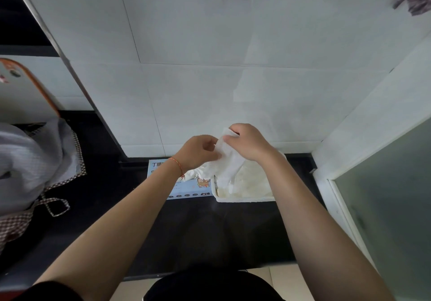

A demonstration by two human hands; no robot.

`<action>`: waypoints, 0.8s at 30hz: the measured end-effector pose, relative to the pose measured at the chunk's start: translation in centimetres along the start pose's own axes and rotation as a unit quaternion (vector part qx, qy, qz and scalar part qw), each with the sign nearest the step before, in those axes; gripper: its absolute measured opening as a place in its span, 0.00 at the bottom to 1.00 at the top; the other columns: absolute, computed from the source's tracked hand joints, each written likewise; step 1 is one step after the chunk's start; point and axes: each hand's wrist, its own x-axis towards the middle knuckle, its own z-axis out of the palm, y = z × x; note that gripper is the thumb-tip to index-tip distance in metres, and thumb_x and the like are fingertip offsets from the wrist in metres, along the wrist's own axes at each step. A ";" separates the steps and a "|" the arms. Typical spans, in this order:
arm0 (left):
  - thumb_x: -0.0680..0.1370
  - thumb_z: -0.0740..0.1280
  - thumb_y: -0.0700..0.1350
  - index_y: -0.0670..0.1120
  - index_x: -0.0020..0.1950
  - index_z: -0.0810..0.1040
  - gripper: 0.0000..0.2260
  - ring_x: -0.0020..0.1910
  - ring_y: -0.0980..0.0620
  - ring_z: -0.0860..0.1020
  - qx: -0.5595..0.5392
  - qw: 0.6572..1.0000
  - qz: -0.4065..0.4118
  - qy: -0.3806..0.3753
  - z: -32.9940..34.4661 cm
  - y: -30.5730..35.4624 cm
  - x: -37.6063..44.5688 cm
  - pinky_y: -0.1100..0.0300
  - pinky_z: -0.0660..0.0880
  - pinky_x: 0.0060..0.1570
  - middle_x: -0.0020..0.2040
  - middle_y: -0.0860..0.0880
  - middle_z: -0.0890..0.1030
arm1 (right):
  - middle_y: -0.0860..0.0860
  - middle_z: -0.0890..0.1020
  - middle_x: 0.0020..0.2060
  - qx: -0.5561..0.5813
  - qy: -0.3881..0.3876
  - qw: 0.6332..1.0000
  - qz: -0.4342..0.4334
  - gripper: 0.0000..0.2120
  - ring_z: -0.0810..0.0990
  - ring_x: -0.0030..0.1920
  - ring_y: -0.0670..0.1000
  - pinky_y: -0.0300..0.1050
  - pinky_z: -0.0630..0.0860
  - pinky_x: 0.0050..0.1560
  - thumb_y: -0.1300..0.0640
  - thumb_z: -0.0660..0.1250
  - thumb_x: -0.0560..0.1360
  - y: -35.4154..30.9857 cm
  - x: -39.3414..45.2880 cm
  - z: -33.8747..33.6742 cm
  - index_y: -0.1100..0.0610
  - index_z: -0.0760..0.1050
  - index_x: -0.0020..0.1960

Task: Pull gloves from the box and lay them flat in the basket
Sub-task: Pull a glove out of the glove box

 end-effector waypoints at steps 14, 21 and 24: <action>0.76 0.65 0.39 0.38 0.38 0.77 0.07 0.36 0.56 0.75 -0.188 0.980 -0.055 0.028 0.9 -2.7 2.1 0.64 0.72 0.43 0.36 0.49 0.76 | 0.49 0.73 0.30 0.154 0.089 0.981 0.080 0.08 0.70 0.30 0.47 0.40 0.65 0.33 0.55 0.67 0.76 5.3 -0.3 -1.9 0.57 0.80 0.42; 0.77 0.63 0.41 0.46 0.35 0.71 0.11 0.29 0.53 0.69 -0.213 0.968 -0.135 0.014 3.2 -3.3 4.8 0.66 0.65 0.26 0.32 0.51 0.72 | 0.49 0.84 0.43 0.268 0.053 0.945 0.179 0.06 0.82 0.46 0.49 0.47 0.76 0.51 0.52 0.67 0.76 10.3 -0.2 -0.7 0.52 0.81 0.50; 0.76 0.66 0.45 0.48 0.36 0.73 0.08 0.30 0.52 0.67 -0.097 0.979 -0.178 -0.007 5.0 -5.0 6.4 0.62 0.62 0.27 0.34 0.50 0.72 | 0.46 0.79 0.52 0.265 0.036 0.939 0.218 0.14 0.80 0.51 0.49 0.48 0.78 0.55 0.56 0.67 0.75 12.4 0.0 0.0 0.45 0.74 0.59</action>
